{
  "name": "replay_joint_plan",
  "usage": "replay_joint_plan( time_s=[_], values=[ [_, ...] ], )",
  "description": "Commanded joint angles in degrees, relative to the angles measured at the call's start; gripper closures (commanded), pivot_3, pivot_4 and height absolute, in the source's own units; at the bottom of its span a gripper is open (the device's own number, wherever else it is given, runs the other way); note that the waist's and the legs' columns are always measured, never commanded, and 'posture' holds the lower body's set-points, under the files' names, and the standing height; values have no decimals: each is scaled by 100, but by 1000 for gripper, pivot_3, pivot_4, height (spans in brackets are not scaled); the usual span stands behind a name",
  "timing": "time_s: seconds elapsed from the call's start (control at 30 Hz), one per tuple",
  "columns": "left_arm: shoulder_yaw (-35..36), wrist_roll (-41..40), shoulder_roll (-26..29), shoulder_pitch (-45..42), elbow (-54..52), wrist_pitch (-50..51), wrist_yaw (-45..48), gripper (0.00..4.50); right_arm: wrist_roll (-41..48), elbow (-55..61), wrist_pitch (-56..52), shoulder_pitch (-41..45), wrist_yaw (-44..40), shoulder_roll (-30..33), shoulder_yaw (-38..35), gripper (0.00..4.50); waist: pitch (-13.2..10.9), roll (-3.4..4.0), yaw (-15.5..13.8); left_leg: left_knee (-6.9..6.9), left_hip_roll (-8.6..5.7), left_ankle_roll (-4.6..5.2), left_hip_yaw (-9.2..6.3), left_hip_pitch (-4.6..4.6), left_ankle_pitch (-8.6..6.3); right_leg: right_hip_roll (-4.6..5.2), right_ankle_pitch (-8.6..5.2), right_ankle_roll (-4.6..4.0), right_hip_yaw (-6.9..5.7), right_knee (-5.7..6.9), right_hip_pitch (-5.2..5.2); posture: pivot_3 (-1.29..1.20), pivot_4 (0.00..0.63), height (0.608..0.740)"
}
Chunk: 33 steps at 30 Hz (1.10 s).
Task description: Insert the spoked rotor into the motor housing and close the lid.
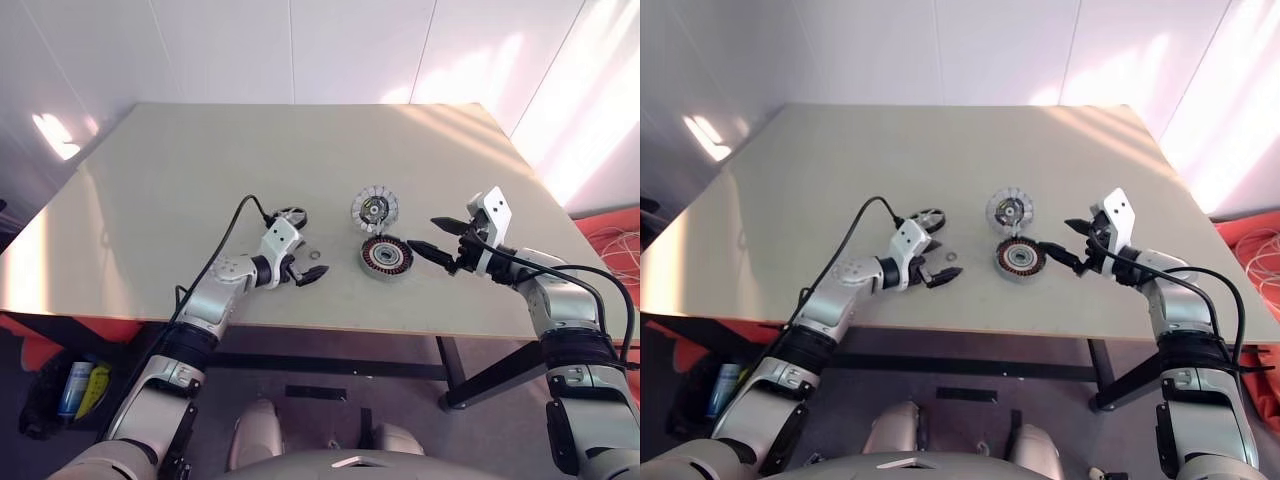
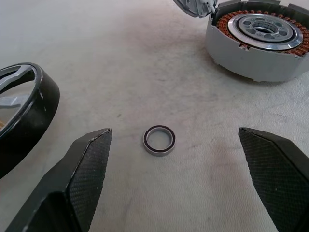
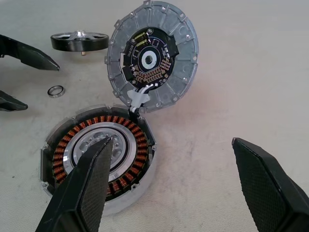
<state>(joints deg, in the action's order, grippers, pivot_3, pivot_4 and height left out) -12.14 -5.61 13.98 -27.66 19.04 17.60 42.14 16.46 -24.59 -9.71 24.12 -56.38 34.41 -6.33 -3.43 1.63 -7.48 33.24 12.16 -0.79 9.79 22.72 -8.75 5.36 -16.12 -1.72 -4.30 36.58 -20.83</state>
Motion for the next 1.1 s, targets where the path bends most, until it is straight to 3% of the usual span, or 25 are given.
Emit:
replay_joint_plan(
  time_s=[0.03,0.8,1.1],
  values=[
    [-79,104,-15,-153,-16,117,-38,0,61,173,98,143,20,3,-80,57,0,0,0,0,0,0,0,0,0,0,0,0,0,0,0,0,0,740],
    [121,211,-311,-569,1089,-901,-300,0,36,115,155,163,50,-4,-61,57,0,-1,-70,3,-3,2,0,-7,7,3,4,4,3,9,6,0,0,740],
    [-8,272,-321,-593,1178,-896,-158,0,14,105,175,164,69,-17,-83,57,0,-1,-120,4,-3,7,0,35,6,2,4,5,2,8,-33,0,0,740]
  ],
)
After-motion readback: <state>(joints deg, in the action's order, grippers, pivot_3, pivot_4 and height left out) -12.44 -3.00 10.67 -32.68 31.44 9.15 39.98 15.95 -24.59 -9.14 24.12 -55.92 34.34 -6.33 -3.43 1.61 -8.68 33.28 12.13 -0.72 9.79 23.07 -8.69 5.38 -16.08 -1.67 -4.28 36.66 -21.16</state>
